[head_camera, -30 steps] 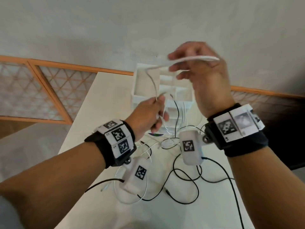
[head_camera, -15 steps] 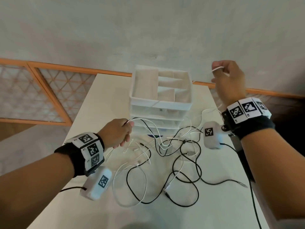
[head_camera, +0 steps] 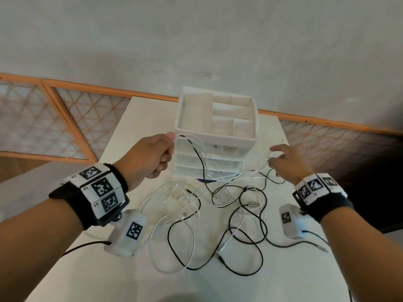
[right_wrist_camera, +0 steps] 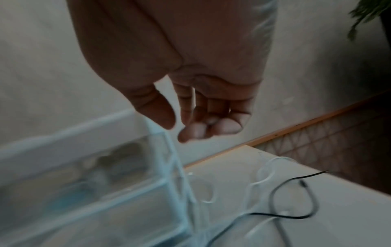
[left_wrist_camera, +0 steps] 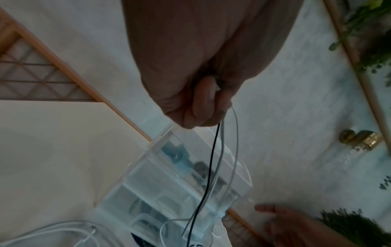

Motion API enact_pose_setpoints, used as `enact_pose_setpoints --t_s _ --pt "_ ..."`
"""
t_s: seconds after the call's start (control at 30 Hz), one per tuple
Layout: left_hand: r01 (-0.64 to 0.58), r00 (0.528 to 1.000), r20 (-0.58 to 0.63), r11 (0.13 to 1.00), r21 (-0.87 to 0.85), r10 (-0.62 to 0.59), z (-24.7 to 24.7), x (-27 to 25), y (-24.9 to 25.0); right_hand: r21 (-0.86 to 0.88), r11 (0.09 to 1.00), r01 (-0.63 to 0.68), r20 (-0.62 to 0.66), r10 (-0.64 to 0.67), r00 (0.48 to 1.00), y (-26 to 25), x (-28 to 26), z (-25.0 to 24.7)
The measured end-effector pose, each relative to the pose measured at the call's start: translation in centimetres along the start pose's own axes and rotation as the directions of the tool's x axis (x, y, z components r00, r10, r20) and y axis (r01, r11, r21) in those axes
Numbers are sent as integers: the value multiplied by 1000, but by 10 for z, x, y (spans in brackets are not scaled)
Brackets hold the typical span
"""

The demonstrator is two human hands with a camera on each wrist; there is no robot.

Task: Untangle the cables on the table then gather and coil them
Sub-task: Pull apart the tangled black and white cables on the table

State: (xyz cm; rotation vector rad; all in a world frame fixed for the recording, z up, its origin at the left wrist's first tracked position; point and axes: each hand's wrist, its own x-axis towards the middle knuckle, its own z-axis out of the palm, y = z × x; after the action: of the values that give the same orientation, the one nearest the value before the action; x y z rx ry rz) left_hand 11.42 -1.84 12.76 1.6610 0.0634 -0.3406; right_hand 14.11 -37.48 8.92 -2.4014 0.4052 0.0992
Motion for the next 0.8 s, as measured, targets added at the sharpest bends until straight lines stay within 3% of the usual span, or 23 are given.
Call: enact_pose_setpoints --t_s 0.03,0.1,0.17,0.2,0.27,0.33,0.37,0.43,0.47,0.5,0.57,0.6,0.67,0.73,0.8 --pt "-15 999 31 999 42 13 5 -1 0 96 992 82 -18 -81 997 -13 -15 8" --pt "-61 991 129 986 155 41 18 -5 2 297 925 237 70 -268 961 -54 -57 28" --pt "-137 966 247 955 262 70 33 -11 7 319 890 326 236 -408 882 -86 -92 55" --pt "-172 952 295 943 285 85 39 -14 10 239 896 375 279 -433 857 -89 -96 69" --pt "-203 930 350 948 245 109 41 -21 16 30 932 360 328 -350 877 -77 -85 82" --pt "-174 925 364 973 154 108 31 -27 20 -99 978 185 407 -130 904 -50 -65 73" --pt "-164 924 371 974 158 95 24 -28 19 -144 983 117 361 -58 931 -35 -54 65" --pt "-169 916 400 923 347 17 12 -28 7 -126 990 62 25 -59 998 -10 -39 48" --pt "-169 912 406 855 491 -53 10 -27 -4 -34 996 80 -166 -85 982 -2 -37 42" --pt "-152 915 385 779 608 -122 9 -25 -18 54 992 116 -256 -99 962 1 -37 40" --pt "-42 947 252 702 711 -198 11 -20 -48 127 983 134 -143 -116 983 4 -45 50" --pt "32 962 170 709 704 -213 12 -19 -60 61 991 120 -65 -116 991 10 -52 60" --pt "165 967 65 803 573 -245 18 -19 -74 -108 983 147 24 -146 989 27 -70 85" --pt "214 962 58 870 444 -267 25 -21 -77 -293 931 220 200 -165 966 47 -90 112" --pt "181 965 106 903 390 -239 33 -26 -72 -470 838 277 387 -86 918 61 -107 133"
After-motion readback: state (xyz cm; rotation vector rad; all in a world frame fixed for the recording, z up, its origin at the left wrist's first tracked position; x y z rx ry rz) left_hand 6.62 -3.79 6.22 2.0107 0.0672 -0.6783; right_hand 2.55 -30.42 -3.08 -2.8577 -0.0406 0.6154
